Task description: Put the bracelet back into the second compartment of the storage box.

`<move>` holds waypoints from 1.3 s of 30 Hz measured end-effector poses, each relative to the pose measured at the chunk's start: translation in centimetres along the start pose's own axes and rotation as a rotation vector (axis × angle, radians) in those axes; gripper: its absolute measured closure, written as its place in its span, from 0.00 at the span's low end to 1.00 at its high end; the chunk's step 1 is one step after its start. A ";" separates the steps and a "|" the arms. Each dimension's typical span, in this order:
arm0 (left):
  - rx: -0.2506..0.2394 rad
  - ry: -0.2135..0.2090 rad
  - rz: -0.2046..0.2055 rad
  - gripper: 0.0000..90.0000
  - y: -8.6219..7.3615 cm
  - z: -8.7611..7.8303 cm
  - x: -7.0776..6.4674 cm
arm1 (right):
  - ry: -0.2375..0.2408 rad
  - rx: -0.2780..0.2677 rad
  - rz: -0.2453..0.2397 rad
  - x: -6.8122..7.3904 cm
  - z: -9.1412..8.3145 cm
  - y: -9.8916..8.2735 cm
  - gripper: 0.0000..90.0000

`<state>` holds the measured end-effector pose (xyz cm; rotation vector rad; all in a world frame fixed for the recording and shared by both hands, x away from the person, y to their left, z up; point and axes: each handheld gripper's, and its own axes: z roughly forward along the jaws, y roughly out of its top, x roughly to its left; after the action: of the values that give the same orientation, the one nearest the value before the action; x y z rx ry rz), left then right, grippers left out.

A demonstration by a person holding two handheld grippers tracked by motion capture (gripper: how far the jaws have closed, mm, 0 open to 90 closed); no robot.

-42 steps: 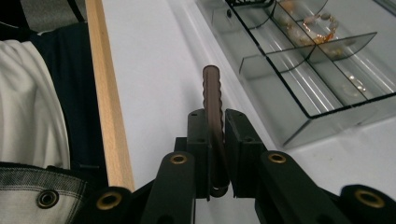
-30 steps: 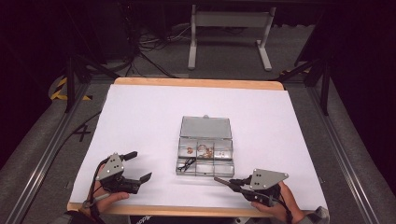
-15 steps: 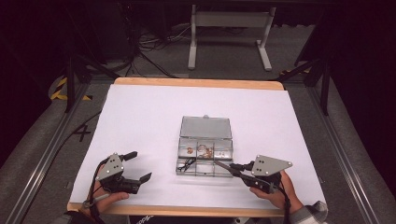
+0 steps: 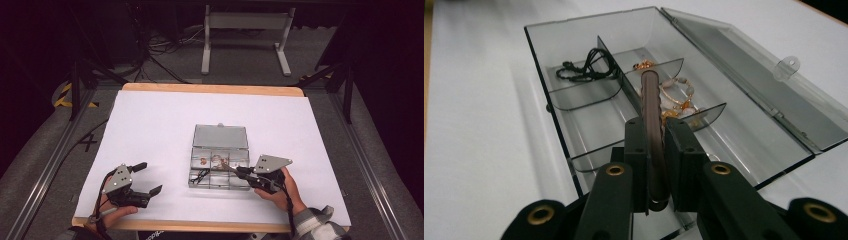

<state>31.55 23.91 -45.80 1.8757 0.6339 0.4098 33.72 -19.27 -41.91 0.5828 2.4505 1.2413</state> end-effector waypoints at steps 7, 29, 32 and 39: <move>0.002 -0.001 -0.002 0.10 0.0 0.0 0.0 | -0.002 0.017 0.017 -0.1 0.2 -0.5 0.90; 0.001 -0.003 0.004 0.10 0.0 0.0 -0.1 | 0.001 0.054 0.031 0.4 0.5 -1.0 0.90; 0.001 -0.004 0.002 0.10 0.0 0.0 -0.1 | 0.001 0.055 0.035 0.4 0.5 -1.0 0.90; 0.001 -0.005 0.006 0.10 0.0 0.0 -0.1 | 0.004 0.057 0.048 0.5 0.4 -1.1 0.90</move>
<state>31.51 23.86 -45.80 1.8794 0.6254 0.4079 33.26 -19.35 -43.11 0.6590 2.4966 1.1954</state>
